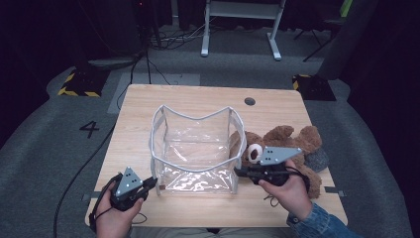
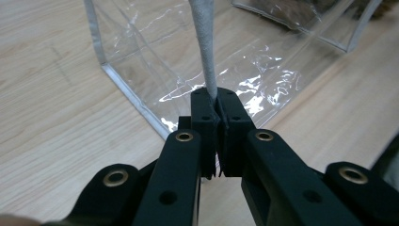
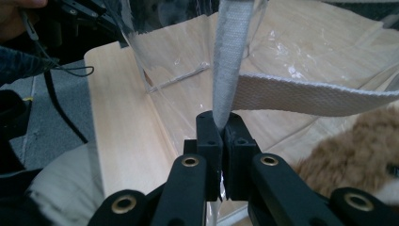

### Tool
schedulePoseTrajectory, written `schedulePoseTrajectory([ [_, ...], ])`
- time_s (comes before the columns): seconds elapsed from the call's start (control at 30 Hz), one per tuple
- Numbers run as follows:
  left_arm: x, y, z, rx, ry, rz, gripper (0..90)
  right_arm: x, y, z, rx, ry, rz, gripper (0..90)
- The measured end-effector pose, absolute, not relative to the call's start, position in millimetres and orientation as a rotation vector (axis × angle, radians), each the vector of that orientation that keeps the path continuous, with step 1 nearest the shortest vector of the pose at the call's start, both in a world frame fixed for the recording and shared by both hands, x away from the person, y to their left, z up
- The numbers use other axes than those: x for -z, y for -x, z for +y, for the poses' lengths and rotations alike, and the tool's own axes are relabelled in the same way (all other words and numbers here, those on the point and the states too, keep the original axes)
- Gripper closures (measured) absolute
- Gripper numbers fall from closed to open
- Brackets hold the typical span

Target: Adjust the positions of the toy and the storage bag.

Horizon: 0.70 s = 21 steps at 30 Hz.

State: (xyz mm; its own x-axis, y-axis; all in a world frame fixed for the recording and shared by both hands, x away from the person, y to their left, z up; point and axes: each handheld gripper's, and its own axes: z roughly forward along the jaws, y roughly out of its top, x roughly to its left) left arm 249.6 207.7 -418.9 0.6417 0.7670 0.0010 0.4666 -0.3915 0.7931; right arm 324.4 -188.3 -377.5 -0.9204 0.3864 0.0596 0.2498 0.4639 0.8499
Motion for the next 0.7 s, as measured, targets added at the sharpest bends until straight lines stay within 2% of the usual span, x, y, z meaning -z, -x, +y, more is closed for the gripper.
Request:
schedulePoseTrajectory([
  [0.17, 417, -238, 194, -0.460, -2.098, 0.906, 86.6, 381, -304, -206, -1.429, -0.572, 2.578, 87.7],
  [0.43, 419, -217, 197, -0.439, -2.092, 0.880, 86.2, 382, -276, -214, -1.457, -0.539, 2.614, 87.7],
  [0.57, 421, -215, 201, -0.426, -2.073, 0.875, 81.0, 382, -274, -214, -1.461, -0.517, 2.600, 85.6],
  [0.63, 420, -215, 202, -0.434, -2.073, 0.871, 76.9, 379, -277, -218, -1.461, -0.529, 2.588, 73.8],
  [0.7, 417, -214, 204, -0.423, -2.039, 0.856, 66.8, 372, -279, -224, -1.431, -0.534, 2.590, 60.6],
])
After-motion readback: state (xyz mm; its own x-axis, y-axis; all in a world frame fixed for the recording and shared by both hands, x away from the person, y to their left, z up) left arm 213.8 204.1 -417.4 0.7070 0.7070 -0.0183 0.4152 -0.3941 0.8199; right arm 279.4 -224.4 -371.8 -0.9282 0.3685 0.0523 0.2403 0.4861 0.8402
